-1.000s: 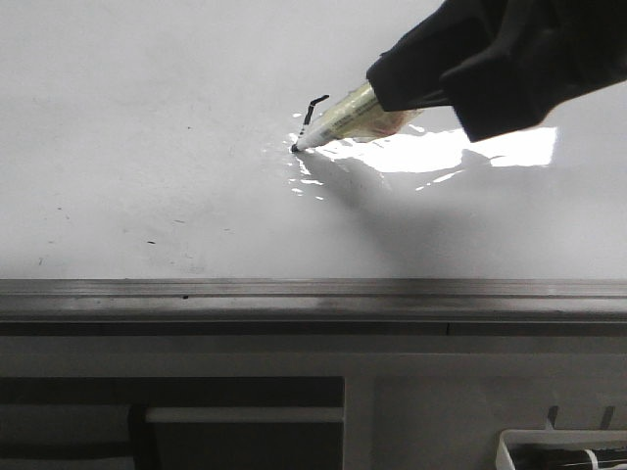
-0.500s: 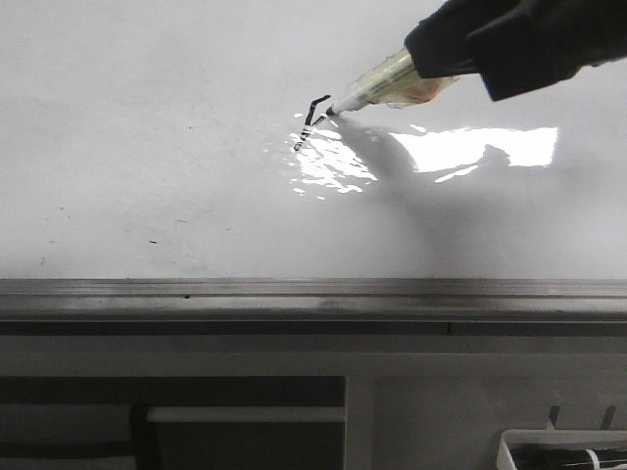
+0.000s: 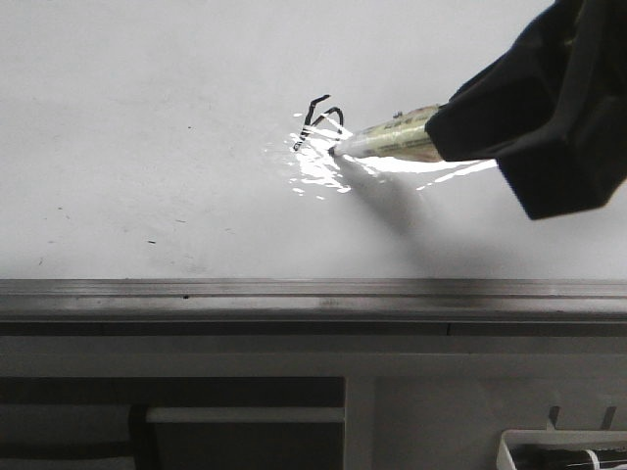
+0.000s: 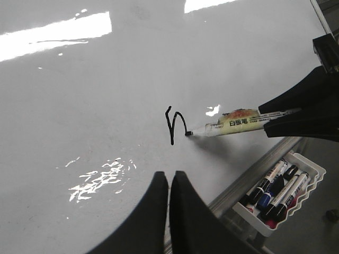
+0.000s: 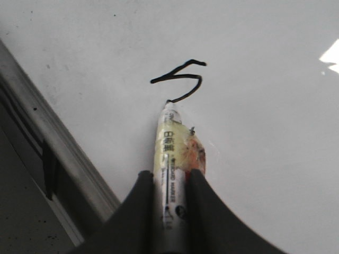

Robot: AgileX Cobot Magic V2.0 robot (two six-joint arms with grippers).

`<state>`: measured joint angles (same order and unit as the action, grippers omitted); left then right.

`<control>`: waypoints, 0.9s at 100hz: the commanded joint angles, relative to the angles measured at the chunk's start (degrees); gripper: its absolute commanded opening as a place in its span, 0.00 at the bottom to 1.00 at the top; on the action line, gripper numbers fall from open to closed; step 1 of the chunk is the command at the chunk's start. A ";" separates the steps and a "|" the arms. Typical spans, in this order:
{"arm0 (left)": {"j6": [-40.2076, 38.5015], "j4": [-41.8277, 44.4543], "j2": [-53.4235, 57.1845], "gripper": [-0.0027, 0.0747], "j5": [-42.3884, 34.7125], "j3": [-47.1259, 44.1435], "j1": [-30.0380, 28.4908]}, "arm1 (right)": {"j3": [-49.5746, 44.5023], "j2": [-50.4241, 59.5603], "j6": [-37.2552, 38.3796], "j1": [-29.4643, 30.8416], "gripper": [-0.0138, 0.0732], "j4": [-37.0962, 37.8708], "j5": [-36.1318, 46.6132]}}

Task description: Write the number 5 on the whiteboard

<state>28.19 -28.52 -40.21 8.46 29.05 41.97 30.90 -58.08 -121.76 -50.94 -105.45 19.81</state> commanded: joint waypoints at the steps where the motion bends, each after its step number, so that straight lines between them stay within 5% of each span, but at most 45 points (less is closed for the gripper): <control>1: -0.47 -0.77 -0.11 0.01 -3.10 1.43 -0.14 | 1.03 0.43 0.70 -1.19 0.10 0.27 0.24; 65: 0.02 -0.07 -0.11 0.02 -2.18 1.43 -0.14 | 2.99 1.72 3.69 -1.81 0.10 0.27 -19.81; 90: 0.00 12.26 -4.76 0.41 13.40 6.65 -0.14 | 5.73 3.03 3.69 -1.81 0.09 0.15 -25.23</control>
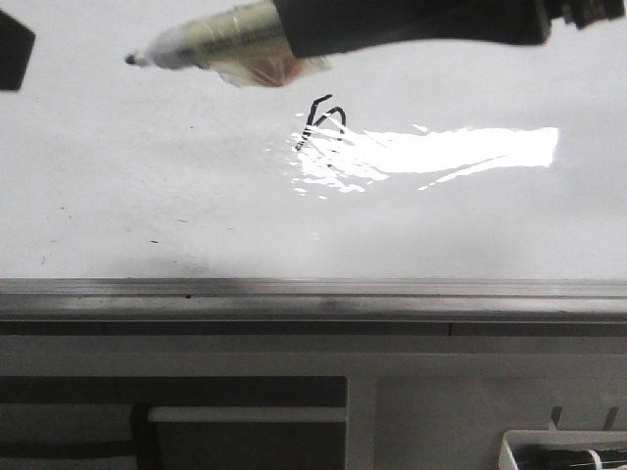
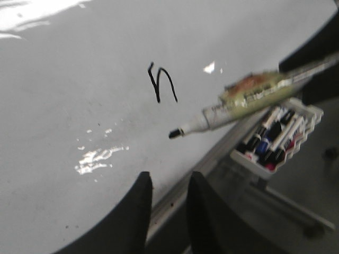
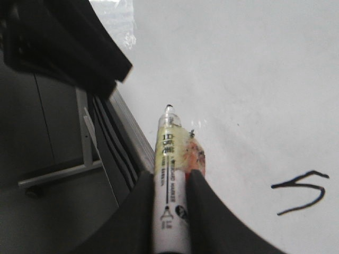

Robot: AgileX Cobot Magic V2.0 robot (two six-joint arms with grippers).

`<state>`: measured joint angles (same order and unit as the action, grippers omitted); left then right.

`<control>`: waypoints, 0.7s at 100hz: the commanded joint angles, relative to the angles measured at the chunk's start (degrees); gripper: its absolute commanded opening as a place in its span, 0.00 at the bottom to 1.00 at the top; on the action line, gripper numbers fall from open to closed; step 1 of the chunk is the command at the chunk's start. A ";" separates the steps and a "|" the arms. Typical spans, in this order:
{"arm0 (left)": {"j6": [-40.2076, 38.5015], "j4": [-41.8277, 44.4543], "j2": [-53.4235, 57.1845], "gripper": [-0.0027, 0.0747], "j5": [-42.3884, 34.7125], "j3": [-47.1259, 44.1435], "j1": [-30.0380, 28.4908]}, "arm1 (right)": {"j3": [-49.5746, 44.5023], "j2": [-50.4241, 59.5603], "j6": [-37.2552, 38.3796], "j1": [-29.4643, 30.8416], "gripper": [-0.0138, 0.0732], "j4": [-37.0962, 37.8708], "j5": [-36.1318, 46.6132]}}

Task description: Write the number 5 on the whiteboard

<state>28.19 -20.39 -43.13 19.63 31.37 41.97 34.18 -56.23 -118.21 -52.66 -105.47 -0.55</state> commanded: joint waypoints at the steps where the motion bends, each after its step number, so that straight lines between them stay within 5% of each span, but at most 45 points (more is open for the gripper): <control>1: 0.00 4.42 -2.15 0.41 2.56 4.57 -0.14 | 2.46 1.18 0.13 -0.10 0.09 0.18 -5.07; 43: 15.09 8.93 -8.10 0.41 14.84 14.65 3.47 | 2.54 1.18 1.28 -0.47 0.09 4.67 -12.63; 70: 15.00 13.57 -11.78 0.41 14.16 14.92 10.42 | 2.54 1.18 1.40 -0.47 0.09 5.04 -17.07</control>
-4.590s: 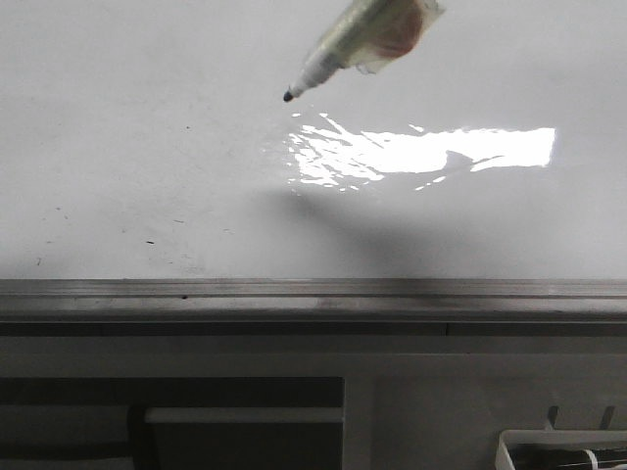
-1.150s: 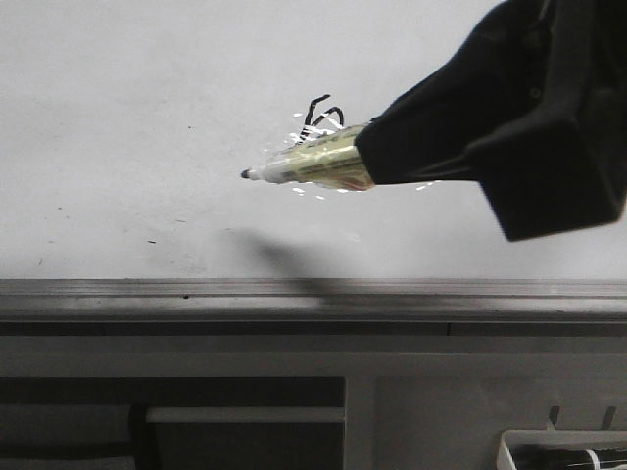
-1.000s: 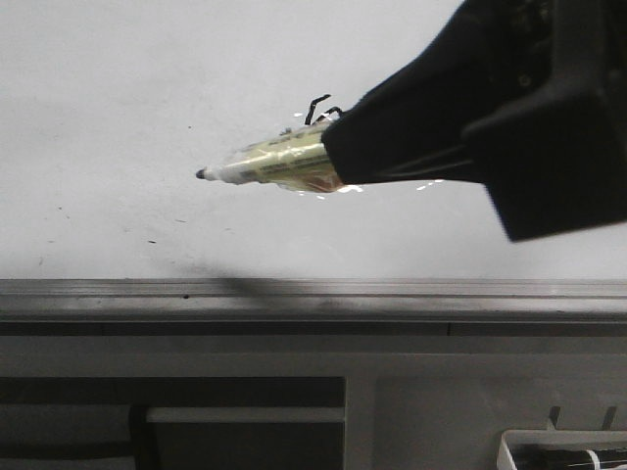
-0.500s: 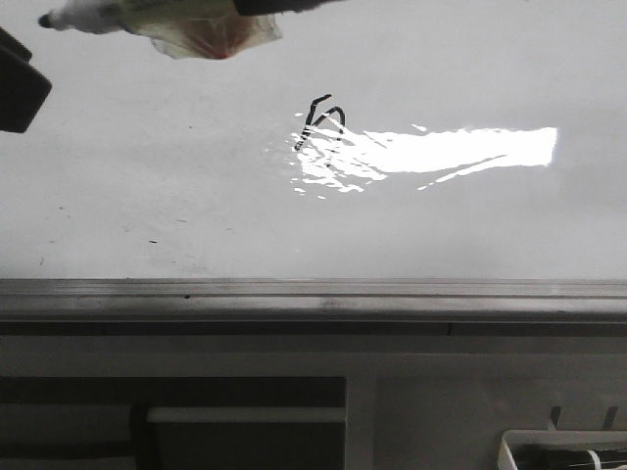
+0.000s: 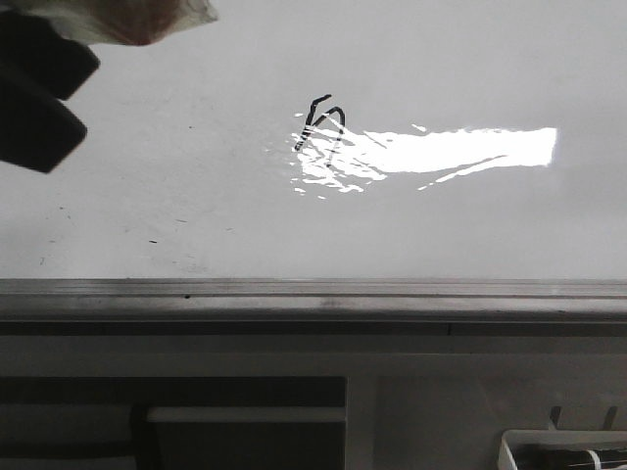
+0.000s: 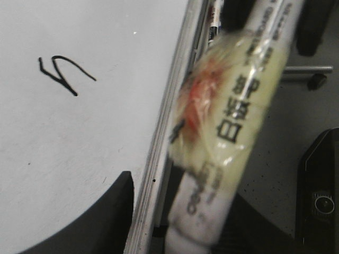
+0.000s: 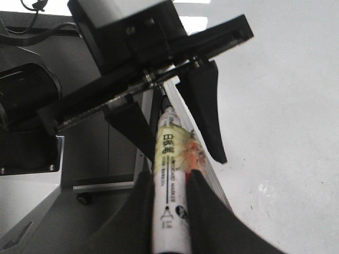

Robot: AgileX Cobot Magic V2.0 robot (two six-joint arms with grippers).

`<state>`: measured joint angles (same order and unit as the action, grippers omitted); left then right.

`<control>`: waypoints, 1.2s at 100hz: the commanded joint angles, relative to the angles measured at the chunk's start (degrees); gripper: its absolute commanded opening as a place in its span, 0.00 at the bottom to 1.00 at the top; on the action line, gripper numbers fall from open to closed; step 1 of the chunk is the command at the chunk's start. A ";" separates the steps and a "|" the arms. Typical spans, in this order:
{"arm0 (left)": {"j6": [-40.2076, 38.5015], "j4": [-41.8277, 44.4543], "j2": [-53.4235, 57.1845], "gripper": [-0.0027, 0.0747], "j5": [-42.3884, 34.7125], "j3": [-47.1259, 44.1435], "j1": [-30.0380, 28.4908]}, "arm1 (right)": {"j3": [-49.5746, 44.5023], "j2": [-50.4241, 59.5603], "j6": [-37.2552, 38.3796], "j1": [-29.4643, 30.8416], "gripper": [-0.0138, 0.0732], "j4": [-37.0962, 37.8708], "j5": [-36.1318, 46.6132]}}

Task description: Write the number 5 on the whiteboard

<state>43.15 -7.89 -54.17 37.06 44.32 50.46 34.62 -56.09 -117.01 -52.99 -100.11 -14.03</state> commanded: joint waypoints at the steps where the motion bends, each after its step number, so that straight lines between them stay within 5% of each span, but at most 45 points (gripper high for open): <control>1: 0.03 1.15 -0.85 0.41 -3.25 1.96 2.04 | 2.09 1.05 0.20 -0.14 0.09 -0.33 -3.52; 26: -0.16 3.07 -2.66 0.41 -5.63 2.17 2.77 | 2.09 1.05 4.45 -0.14 0.10 -0.33 -3.97; 51: -0.16 3.29 -2.76 0.41 -9.42 2.89 2.77 | 2.09 1.05 11.46 -0.14 0.10 -0.84 5.80; 120: 0.30 7.89 -2.76 0.42 -8.69 2.89 2.77 | 2.09 -3.52 18.60 -0.14 0.10 -5.33 -0.11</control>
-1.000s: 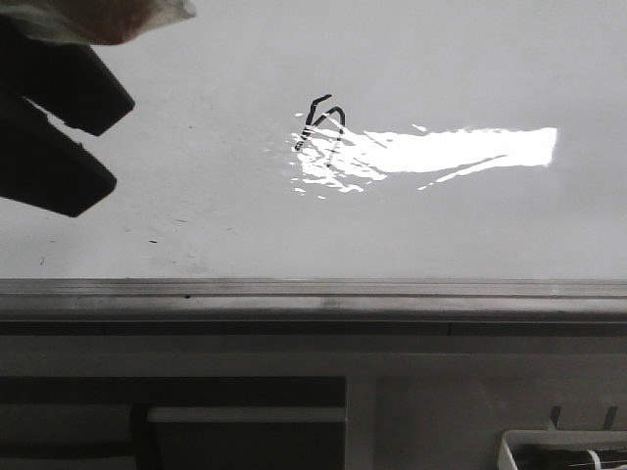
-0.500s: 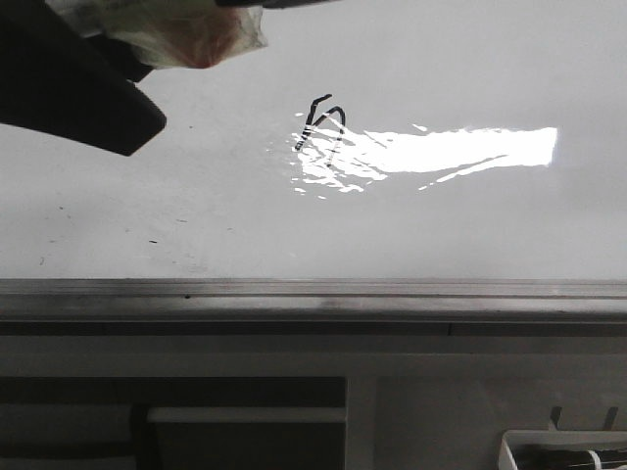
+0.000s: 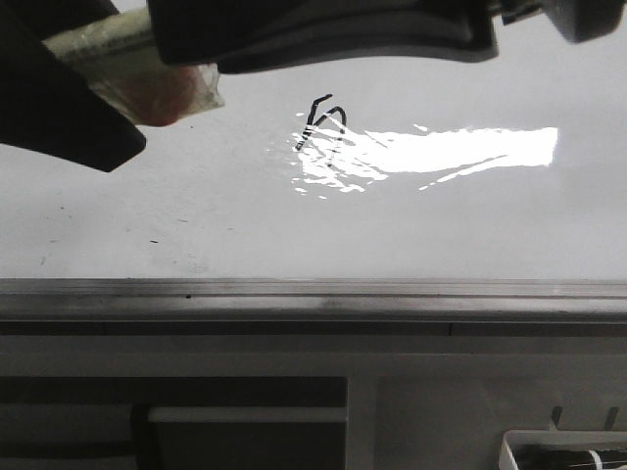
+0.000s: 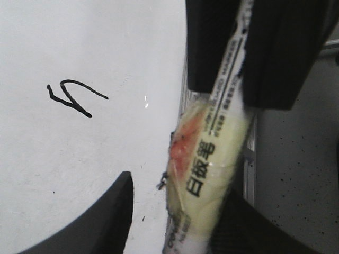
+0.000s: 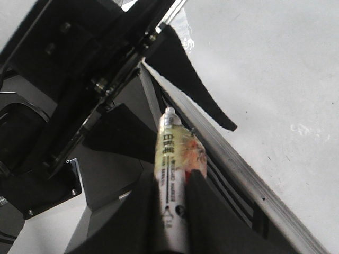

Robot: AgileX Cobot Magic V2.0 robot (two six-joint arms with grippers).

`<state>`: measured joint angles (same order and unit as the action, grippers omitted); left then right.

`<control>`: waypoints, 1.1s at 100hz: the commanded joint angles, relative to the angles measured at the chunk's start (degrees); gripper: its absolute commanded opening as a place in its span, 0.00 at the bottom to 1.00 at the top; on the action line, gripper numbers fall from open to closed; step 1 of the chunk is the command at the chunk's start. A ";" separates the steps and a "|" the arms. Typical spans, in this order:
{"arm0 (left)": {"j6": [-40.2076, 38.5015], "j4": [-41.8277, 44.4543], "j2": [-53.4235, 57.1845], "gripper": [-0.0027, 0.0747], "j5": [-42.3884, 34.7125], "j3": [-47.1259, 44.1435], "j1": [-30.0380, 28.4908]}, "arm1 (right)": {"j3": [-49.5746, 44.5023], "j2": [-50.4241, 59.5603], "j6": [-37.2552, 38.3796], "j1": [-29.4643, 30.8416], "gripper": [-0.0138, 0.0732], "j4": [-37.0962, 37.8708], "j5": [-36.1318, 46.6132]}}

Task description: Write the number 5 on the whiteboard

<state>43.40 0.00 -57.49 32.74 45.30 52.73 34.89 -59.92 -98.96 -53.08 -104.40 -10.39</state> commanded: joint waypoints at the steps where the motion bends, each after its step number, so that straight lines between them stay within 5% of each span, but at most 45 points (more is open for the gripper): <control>1: 0.04 0.42 0.56 0.42 -4.36 1.91 0.50 | 1.83 0.31 0.55 -0.05 0.10 -1.03 -4.01; 40: 0.98 4.22 -0.09 0.40 -2.69 1.91 0.50 | 1.83 0.31 3.52 -0.05 0.10 -1.03 -8.54; 88: 0.98 4.31 -1.20 0.01 -2.56 1.91 0.50 | 1.83 0.31 7.28 -0.05 0.10 -1.03 -10.54; 110: 0.98 4.31 -1.20 0.01 -2.56 1.91 0.50 | 1.83 0.31 7.28 -0.05 0.10 -1.03 -10.42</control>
<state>45.97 3.58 -59.08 35.73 45.19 53.19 35.01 -60.15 -91.87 -52.87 -104.76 -13.61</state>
